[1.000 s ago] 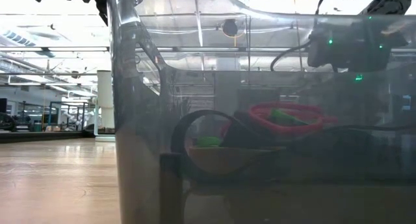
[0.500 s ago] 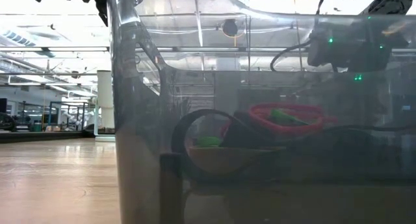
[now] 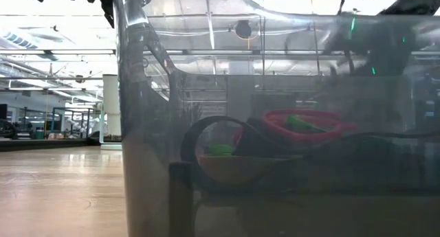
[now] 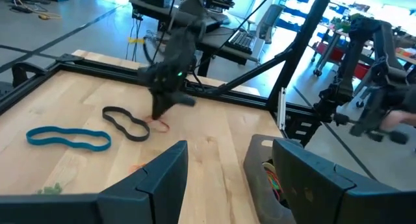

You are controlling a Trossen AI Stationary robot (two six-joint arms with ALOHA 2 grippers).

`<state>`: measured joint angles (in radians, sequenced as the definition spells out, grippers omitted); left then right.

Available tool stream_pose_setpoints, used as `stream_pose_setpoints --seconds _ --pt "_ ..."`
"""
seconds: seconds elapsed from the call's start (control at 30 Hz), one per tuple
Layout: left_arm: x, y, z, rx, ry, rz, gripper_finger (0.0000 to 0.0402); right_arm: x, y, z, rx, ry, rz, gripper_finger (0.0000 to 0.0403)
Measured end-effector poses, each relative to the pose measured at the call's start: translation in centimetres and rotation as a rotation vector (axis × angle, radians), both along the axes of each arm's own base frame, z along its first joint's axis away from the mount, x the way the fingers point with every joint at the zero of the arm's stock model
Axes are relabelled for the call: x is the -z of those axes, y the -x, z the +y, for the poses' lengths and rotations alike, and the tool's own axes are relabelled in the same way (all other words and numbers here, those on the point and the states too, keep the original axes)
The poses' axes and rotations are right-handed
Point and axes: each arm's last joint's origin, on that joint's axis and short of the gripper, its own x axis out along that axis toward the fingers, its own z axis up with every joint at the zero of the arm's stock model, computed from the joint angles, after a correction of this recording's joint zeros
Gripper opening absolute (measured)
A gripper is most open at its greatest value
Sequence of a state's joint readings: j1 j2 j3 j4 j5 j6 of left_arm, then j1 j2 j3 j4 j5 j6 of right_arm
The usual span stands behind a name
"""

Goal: Pick and place rubber bands into bin
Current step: Put the red rubber band into the black transparent bin

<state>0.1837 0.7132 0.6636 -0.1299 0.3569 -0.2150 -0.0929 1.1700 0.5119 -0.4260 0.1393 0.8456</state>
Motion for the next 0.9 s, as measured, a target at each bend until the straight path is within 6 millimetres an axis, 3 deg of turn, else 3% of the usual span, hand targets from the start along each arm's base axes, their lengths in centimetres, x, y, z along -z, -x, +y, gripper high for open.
stream_pose_setpoints --seconds 0.17,0.37,0.47,0.6,0.73,0.83,0.9 --pt "0.0 0.0 0.0 -0.002 0.016 0.003 0.0230 -4.0 -1.2 0.8 -0.081 0.068 -0.393 0.0001" --pt "0.0 0.0 0.0 -0.004 0.026 0.005 0.0230 -10.8 -1.4 2.3 -0.203 0.202 -0.984 0.0001" --pt "0.0 0.0 0.0 -0.004 0.026 0.005 0.0230 -14.5 -1.4 3.4 -0.326 0.233 -1.119 0.0001" --pt "0.0 0.0 0.0 -0.004 0.026 0.005 0.0230 -18.4 -2.2 5.8 -0.517 0.264 -1.013 0.0001" --pt "0.0 0.0 0.0 -0.004 0.025 0.005 0.0230 -20.8 -4.3 9.1 -0.726 0.305 -0.802 0.0000" --pt "0.0 0.0 0.0 -0.005 0.031 0.006 0.0230 -20.7 -6.0 11.9 -0.879 0.332 -0.613 0.0000" --pt "0.0 0.0 0.0 -0.008 0.044 0.008 0.0230 -19.5 -7.1 13.9 -0.965 0.326 -0.506 0.0000"
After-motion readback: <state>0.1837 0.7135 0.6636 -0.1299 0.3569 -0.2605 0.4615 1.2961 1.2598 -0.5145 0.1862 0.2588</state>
